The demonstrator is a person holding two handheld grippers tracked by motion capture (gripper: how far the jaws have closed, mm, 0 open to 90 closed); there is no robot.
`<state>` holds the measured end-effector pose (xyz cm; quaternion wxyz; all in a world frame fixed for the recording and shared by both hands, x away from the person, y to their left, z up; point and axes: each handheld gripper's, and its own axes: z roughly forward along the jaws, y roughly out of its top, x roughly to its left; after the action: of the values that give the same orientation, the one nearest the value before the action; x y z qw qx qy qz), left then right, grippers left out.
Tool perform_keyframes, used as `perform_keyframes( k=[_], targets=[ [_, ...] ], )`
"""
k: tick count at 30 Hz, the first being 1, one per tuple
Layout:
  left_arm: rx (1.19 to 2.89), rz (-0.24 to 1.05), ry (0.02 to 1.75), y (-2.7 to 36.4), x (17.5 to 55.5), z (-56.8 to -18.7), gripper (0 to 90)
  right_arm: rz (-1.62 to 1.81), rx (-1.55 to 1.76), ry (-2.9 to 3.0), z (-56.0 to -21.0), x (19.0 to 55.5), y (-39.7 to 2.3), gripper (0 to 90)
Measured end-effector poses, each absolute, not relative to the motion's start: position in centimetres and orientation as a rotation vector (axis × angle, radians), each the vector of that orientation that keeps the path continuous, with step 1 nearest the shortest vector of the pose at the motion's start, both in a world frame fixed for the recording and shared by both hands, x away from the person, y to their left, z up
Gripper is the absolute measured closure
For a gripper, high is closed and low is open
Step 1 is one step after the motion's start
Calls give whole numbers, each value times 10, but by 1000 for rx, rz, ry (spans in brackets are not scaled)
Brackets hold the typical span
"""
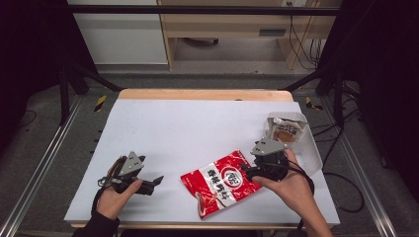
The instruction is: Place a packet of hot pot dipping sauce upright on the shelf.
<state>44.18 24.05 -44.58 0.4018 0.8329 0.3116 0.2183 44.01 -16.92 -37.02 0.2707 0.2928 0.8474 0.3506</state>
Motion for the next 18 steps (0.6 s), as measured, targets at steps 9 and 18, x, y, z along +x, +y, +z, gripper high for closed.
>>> perform_keyframes(
  k=[9,18],
  targets=[
    [2125,540,745,232,438,-446,48,960,880,2243,-393,429,-154,166],
    [2139,521,716,218,438,-449,50,987,956,2219,-418,417,-158,162]
  ],
)
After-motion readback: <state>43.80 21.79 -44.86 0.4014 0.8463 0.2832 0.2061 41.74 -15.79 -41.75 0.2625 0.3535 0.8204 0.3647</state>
